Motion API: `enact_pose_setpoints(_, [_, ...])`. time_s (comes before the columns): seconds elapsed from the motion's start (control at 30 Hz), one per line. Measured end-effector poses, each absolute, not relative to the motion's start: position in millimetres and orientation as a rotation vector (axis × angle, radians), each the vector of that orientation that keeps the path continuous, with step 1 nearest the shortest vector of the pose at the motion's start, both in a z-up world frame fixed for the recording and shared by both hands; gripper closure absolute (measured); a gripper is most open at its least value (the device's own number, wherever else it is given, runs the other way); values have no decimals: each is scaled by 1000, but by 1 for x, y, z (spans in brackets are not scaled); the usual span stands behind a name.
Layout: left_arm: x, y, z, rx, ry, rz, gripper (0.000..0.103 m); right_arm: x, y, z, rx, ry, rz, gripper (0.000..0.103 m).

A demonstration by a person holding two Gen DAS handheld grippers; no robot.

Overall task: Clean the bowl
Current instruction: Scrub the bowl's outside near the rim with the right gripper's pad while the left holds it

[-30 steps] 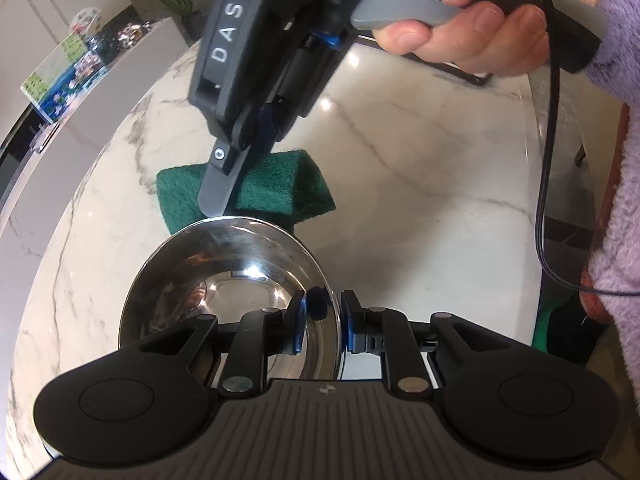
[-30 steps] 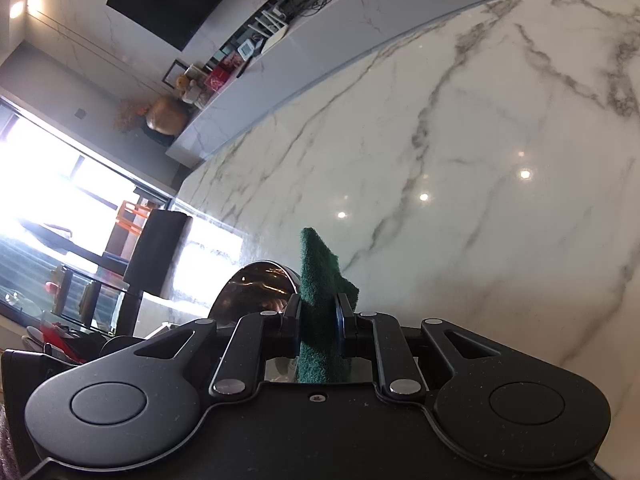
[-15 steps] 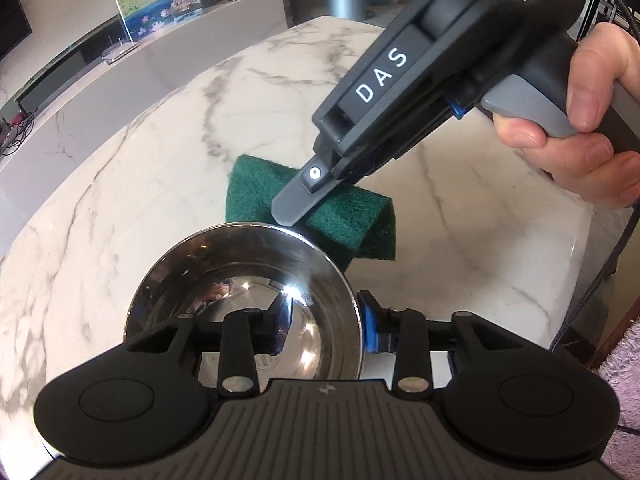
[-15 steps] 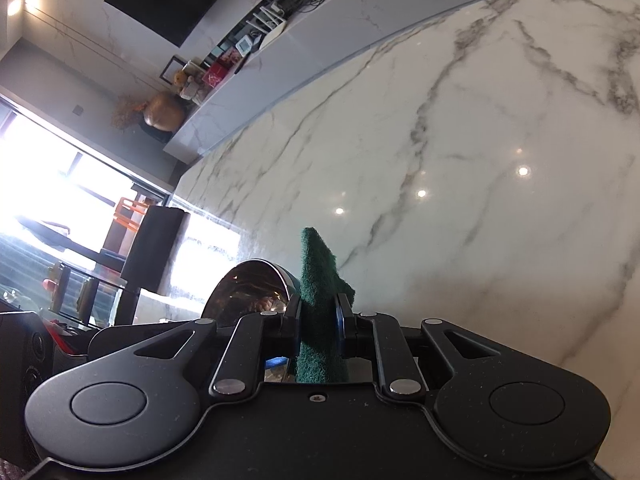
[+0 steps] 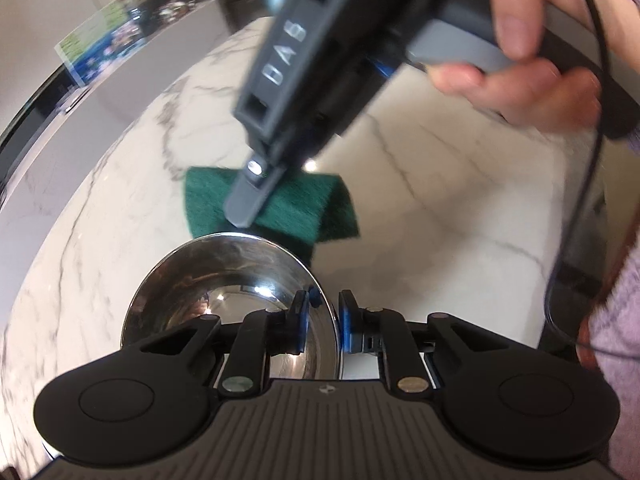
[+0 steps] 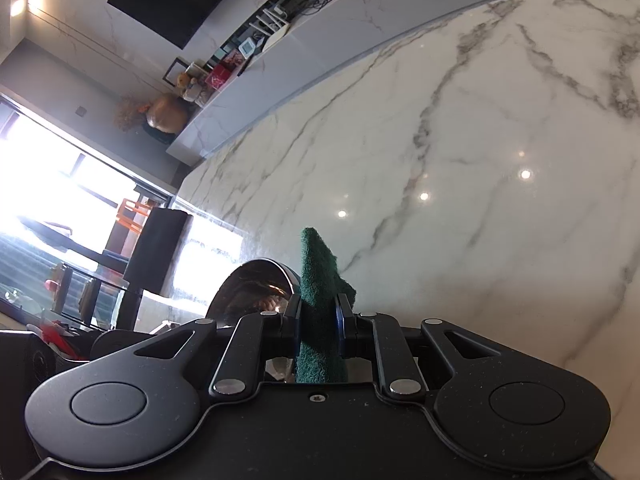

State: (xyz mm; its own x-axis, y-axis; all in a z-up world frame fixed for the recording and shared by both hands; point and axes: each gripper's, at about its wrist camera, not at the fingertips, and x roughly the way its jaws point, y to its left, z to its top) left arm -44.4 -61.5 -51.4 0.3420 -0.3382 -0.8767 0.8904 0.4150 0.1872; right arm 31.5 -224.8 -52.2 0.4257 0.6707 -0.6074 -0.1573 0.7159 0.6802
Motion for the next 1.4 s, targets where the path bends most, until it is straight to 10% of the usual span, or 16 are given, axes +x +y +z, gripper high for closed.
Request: enact_pose_setpoints(1.4, [-47, -58, -62, 945, 832, -1173, 88, 29, -217, -46, 544, 989, 594, 88])
